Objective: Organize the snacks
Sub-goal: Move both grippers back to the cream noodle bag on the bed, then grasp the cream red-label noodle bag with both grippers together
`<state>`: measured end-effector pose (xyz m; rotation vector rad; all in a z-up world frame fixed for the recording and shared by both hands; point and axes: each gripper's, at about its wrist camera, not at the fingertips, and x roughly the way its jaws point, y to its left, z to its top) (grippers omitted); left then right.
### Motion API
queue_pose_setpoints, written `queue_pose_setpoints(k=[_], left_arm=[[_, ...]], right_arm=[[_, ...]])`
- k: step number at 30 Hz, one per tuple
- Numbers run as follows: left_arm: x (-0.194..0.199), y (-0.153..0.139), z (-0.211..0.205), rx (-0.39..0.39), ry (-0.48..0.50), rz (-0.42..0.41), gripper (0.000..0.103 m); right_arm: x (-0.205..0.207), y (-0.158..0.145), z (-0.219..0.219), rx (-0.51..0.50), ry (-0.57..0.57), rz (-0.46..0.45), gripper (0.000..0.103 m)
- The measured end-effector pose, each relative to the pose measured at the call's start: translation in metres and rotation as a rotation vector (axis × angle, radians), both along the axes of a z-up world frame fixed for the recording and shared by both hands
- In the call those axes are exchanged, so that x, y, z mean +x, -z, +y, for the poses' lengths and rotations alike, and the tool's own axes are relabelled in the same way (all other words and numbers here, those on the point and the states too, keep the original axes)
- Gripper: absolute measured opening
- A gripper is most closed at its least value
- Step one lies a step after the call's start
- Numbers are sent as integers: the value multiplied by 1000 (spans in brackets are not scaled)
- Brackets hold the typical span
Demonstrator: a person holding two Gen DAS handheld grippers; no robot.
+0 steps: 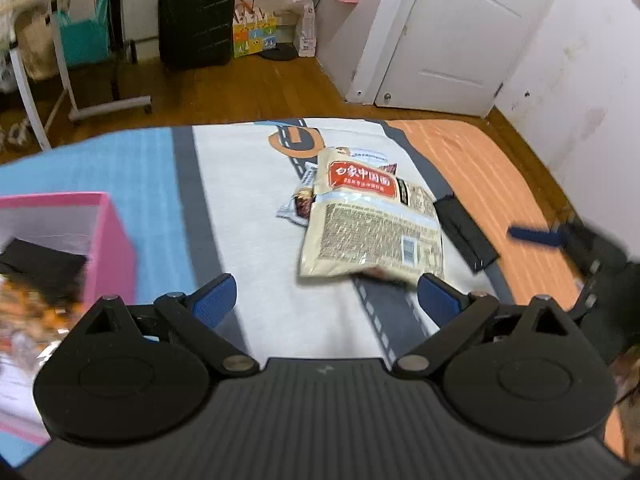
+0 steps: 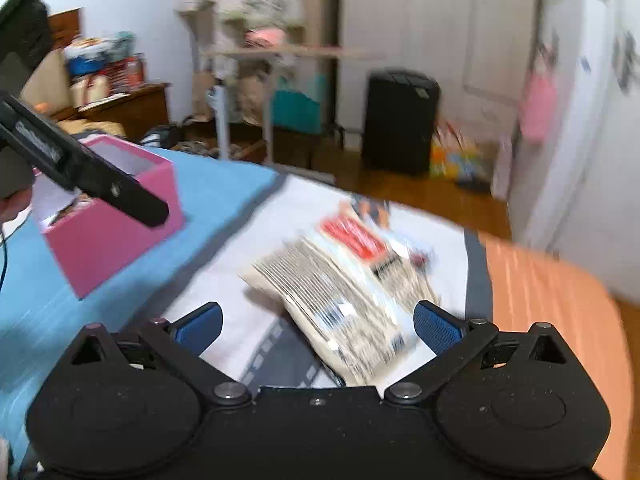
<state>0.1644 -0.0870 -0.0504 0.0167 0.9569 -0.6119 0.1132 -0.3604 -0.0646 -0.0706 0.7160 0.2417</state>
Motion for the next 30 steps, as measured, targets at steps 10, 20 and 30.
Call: queue_pose_setpoints(k=[10, 20, 30], left_arm=[[45, 48, -45, -18, 11, -76, 96], [70, 94, -79, -18, 27, -24, 92], [79, 107, -71, -146, 77, 111, 51]], right_arm=[[19, 84, -11, 53, 25, 64, 101], [45, 108, -25, 72, 65, 73, 100], [48, 114, -24, 74, 63, 25, 92]])
